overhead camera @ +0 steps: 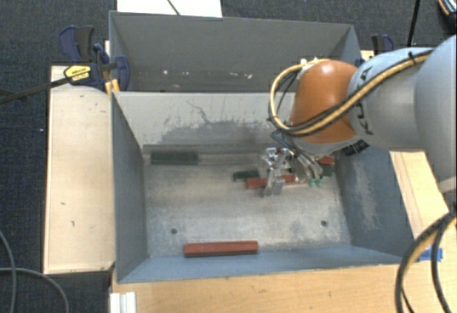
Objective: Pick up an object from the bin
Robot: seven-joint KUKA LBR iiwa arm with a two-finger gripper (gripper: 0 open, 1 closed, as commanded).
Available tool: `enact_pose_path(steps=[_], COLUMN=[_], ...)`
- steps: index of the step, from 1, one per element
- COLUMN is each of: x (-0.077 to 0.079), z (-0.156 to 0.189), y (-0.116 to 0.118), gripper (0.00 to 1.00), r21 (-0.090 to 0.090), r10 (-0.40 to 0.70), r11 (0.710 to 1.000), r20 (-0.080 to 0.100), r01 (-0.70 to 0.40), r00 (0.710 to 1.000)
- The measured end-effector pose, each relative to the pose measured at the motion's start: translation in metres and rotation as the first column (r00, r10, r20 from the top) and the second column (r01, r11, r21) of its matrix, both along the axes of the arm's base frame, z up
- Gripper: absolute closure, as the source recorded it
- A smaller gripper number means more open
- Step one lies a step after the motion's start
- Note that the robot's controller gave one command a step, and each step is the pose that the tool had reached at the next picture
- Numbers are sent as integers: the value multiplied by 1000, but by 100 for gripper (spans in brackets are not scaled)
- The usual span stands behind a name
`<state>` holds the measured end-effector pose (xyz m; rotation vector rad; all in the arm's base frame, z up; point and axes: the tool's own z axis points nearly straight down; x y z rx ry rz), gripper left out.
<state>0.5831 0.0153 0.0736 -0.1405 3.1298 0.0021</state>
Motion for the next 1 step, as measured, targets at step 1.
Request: enact_pose_path(steps=[1], x=[-44], z=[1], y=[-36], gripper=[100], r21=[1], r10=[-52], r11=[999], r20=[2], r01=[52], r00=[999])
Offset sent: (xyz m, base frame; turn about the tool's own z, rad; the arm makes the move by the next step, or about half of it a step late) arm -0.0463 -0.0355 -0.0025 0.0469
